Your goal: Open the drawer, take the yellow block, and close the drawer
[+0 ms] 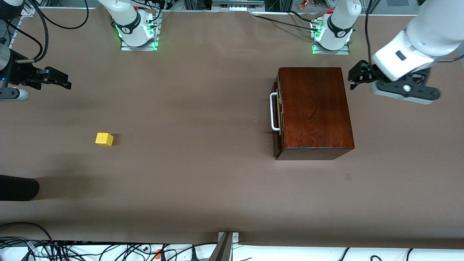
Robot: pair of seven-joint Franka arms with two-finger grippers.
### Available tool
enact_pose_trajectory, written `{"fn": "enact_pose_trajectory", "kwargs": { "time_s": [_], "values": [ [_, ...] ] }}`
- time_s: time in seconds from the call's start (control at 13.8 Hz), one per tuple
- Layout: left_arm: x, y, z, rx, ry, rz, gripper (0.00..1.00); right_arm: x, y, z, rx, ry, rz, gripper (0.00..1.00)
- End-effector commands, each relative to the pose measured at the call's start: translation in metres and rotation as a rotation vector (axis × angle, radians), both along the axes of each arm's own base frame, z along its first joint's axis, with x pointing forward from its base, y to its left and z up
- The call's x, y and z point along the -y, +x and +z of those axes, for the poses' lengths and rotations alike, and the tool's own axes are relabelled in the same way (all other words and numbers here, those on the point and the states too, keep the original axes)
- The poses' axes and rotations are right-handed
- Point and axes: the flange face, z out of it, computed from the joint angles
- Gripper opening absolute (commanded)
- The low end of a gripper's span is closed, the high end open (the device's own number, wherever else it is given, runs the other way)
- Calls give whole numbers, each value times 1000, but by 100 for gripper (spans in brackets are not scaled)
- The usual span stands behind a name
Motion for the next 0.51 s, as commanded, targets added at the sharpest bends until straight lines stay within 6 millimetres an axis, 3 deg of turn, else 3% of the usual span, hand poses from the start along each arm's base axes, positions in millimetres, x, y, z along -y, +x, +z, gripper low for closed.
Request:
{"fn": "enact_pose_trajectory", "kwargs": {
  "time_s": [0.0,0.43],
  "values": [
    [-49,-5,1,-10,-11,110,100,0,-4,7,1,-10,-11,100],
    [-84,-21,-11,38,-20,77,100,2,-4,7,0,-9,-12,100]
  ]
}}
